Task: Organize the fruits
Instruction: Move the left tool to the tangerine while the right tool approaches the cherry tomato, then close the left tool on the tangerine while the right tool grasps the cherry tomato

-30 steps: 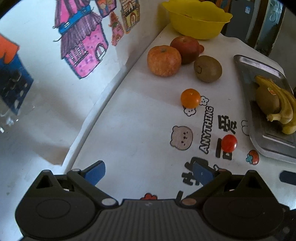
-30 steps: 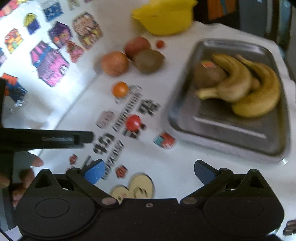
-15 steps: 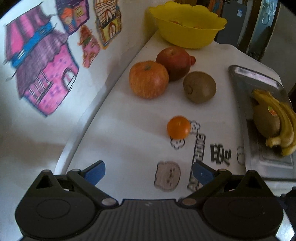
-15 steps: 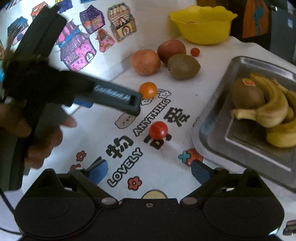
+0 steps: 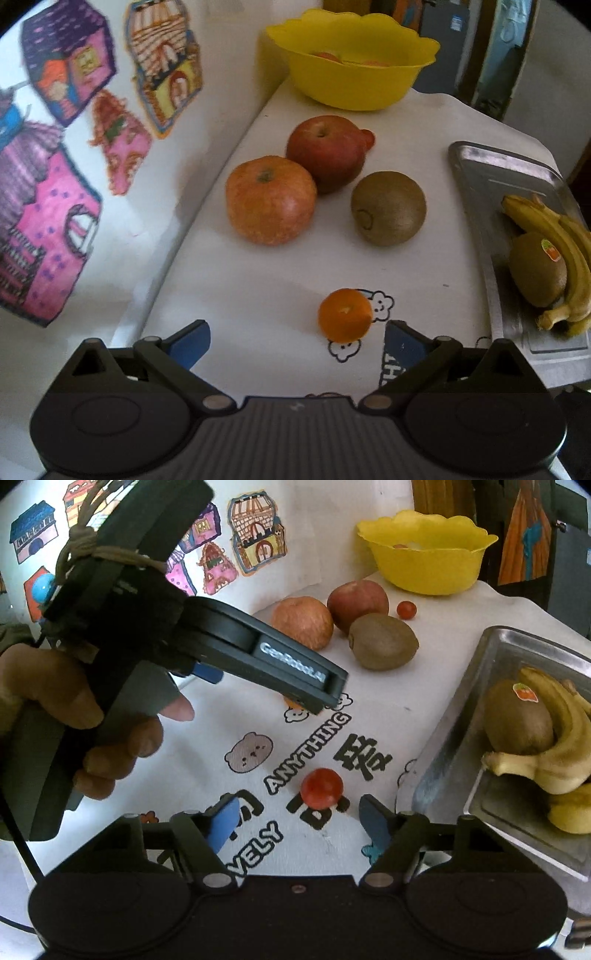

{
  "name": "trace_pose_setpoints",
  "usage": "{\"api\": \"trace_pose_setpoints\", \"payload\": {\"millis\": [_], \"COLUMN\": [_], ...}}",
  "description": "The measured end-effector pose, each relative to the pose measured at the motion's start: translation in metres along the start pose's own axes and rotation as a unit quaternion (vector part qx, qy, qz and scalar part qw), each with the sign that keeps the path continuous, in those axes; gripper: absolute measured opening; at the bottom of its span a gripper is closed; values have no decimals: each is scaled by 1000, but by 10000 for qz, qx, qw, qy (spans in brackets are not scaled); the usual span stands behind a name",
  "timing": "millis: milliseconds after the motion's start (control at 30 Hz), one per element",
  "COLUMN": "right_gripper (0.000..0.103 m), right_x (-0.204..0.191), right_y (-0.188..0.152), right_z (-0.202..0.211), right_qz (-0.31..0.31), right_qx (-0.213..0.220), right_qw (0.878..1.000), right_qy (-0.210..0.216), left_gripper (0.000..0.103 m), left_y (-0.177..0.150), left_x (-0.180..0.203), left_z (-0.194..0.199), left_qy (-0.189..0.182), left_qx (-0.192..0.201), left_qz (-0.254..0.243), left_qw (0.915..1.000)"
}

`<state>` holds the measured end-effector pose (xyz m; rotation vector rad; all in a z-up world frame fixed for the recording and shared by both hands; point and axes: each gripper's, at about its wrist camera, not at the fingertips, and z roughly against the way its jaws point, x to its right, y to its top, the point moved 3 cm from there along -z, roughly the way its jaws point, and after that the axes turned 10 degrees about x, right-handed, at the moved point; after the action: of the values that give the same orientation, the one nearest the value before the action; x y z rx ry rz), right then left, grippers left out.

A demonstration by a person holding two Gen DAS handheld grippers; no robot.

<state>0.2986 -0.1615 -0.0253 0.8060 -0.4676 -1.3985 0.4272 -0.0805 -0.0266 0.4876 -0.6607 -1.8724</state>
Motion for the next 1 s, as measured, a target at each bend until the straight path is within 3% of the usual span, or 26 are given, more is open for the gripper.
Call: {"api": "trace_pose_setpoints", "payload": {"millis": [133,433,500,733,800,1000], "right_gripper": [59,44,43,30,28,28], "right_x": [-1,-2,-2,-2,-2,-1], "right_y": [1,3,3,2,3,2], "right_z": [-2,-5,-5,-4,-4,-2], "right_qz": [85,260,296,402,399,371], "right_qx": [48,92,97,146,154,157], "right_qw": [9999,9993,9991,9981,9980,9983], "right_qy": [-85,-256,-300,-440,-463,-413], "left_gripper": [99,75,66,49,35,34], "left_y": [-1,-1,-1,0,1,-2], "left_x": [5,10,12,15,16,17], "left_z": [-1,-1,-2,-3,-3,1], "left_qy": [-173,-394,-452,-486,-477,-502], "left_qx": [17,-17,-36,62,82,78], "left_qz": [-69,-80,-96,-131,-143,-121], "left_qw": [9998,9992,9989,9987,9987,9986]}}
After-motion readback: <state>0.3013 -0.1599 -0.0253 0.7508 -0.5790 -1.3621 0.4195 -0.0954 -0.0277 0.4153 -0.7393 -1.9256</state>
